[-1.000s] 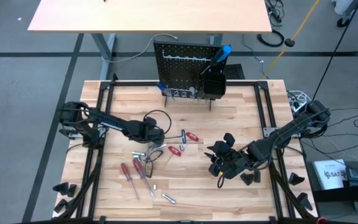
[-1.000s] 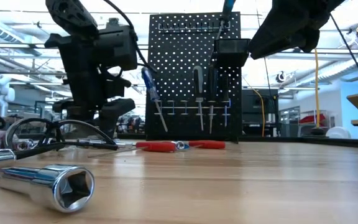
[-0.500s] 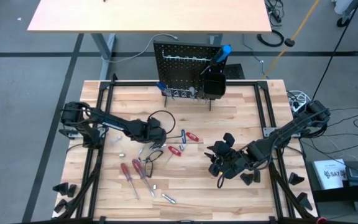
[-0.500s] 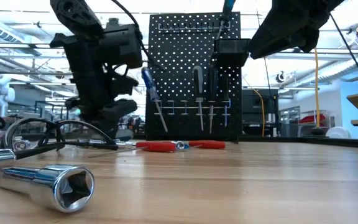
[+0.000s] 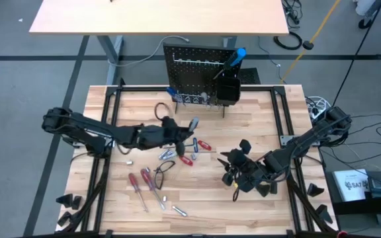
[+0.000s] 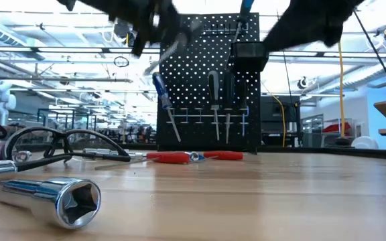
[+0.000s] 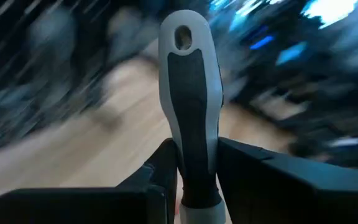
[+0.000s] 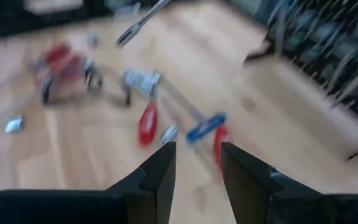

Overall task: Hang tools onto peg board
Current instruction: Hang the gray socket screwdriver onto the peg board

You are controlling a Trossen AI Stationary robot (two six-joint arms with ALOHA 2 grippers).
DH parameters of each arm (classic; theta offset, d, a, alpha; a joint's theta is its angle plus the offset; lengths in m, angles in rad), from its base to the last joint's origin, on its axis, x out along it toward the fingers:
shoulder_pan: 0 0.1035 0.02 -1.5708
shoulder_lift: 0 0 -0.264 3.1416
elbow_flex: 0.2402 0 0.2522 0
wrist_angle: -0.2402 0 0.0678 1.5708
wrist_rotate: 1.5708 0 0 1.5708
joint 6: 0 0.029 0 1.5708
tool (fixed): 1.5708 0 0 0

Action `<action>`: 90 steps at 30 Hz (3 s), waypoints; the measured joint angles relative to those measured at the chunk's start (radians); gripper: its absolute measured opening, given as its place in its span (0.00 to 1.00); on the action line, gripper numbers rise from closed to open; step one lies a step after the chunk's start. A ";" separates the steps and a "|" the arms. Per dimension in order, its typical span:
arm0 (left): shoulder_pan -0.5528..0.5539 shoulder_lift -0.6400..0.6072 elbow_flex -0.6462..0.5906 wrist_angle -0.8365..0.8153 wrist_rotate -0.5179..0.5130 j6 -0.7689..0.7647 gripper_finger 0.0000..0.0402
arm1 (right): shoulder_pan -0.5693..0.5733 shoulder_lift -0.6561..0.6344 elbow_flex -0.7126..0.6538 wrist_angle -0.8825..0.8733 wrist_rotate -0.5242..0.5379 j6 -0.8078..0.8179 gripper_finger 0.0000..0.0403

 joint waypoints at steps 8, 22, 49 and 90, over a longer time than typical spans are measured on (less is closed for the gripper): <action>-0.015 0.080 -0.135 0.858 0.353 0.048 0.21 | 0.010 0.035 0.000 0.526 -0.031 -0.354 0.26; -0.067 0.255 -0.077 1.155 0.542 0.100 0.21 | -0.061 0.127 0.000 1.037 -0.315 -0.586 0.20; -0.063 0.254 -0.022 0.977 0.541 0.192 0.21 | -0.111 0.171 0.000 1.016 -0.333 -0.559 0.03; -0.056 0.252 -0.024 0.625 0.502 0.210 0.21 | -0.104 0.062 0.000 0.482 -0.435 -0.280 0.36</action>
